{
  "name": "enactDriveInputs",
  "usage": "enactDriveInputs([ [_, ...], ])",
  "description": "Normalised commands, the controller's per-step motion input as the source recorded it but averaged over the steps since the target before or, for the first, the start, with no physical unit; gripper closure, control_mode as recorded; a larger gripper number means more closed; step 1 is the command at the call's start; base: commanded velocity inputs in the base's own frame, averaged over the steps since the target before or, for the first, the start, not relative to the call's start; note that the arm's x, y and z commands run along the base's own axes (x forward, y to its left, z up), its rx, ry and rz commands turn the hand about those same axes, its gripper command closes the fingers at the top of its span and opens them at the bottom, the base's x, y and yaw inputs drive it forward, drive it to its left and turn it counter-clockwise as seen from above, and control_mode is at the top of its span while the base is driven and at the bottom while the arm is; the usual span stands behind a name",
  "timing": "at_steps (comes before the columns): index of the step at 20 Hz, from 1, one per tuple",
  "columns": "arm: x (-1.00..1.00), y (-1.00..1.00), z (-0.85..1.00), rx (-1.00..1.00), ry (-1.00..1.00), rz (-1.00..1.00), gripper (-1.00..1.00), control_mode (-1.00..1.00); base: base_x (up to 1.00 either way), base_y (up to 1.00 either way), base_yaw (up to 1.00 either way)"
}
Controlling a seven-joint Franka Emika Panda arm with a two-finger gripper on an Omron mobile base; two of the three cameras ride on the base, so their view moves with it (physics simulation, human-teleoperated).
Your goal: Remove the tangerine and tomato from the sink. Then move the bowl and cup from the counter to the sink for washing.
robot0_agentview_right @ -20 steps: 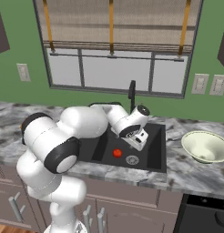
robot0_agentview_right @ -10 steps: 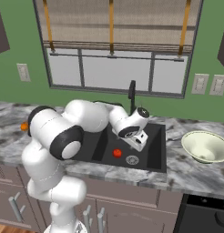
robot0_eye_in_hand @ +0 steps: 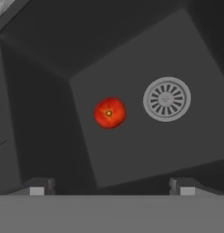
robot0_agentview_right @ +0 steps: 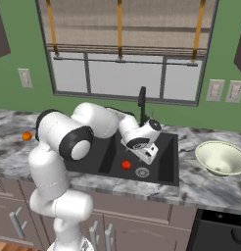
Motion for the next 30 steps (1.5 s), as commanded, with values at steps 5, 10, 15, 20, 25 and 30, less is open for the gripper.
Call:
enactDriveInputs([
  [5, 0.26, 0.06, -0.22, 0.00, 0.00, 0.00, -1.00, -1.00, 0.00, 0.00, 0.00],
  [10, 0.31, 0.02, -0.20, 0.00, 0.00, 0.00, -1.00, -1.00, 0.00, 0.00, 0.00],
  [15, 0.35, 0.01, -0.22, 0.00, 0.00, 0.00, -1.00, -1.00, 0.00, 0.00, 0.00],
  [20, 0.26, 0.00, -0.26, 0.00, 0.01, 0.02, -1.00, -1.00, 0.00, 0.00, 0.00],
  [25, 0.09, 0.00, -0.28, 0.00, 0.10, 0.04, -1.00, -1.00, 0.00, 0.00, 0.00],
  [30, 0.13, 0.02, -0.25, 0.00, 0.10, 0.03, -1.00, -1.00, 0.00, 0.00, 0.00],
])
